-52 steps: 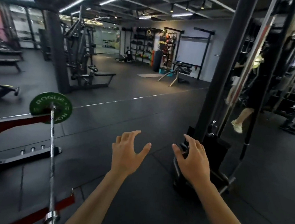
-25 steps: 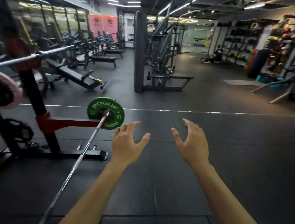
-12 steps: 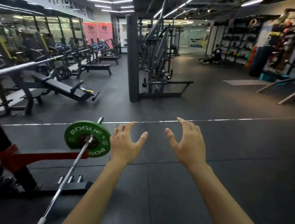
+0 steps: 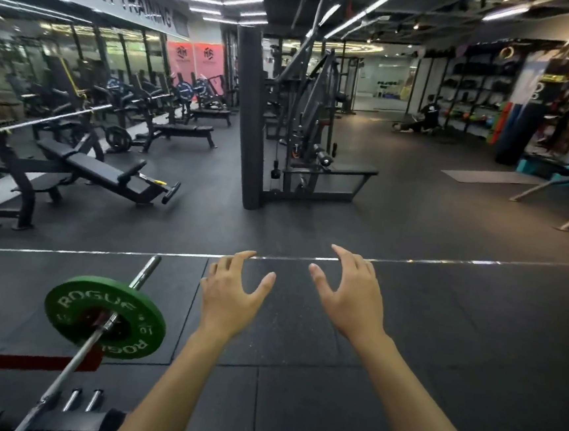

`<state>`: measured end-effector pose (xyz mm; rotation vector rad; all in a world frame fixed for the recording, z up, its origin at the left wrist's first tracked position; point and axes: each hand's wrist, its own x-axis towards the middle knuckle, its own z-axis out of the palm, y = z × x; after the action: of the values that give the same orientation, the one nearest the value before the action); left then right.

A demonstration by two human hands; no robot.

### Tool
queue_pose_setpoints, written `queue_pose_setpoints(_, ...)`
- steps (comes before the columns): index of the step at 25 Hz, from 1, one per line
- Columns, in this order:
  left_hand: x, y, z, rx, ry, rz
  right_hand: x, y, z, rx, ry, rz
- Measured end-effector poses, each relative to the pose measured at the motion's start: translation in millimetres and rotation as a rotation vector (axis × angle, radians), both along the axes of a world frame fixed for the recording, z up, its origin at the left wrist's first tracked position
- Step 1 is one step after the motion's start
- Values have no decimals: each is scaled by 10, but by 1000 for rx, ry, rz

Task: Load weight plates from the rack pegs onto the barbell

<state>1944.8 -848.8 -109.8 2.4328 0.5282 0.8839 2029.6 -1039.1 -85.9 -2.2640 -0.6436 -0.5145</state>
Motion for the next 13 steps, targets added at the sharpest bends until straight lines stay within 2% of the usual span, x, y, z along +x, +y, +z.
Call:
queue_pose_setpoints(3,561,354,103,7,-44,105,830,446,101,-21,-21,95)
queue_pose_setpoints(7,1150,980,187,44,-12,247,1600,1293,90,-47,-22,230)
queue_pose_setpoints(13,2245,2120,25,41,-41,283,2698,2548,-84,-88,-51,264)
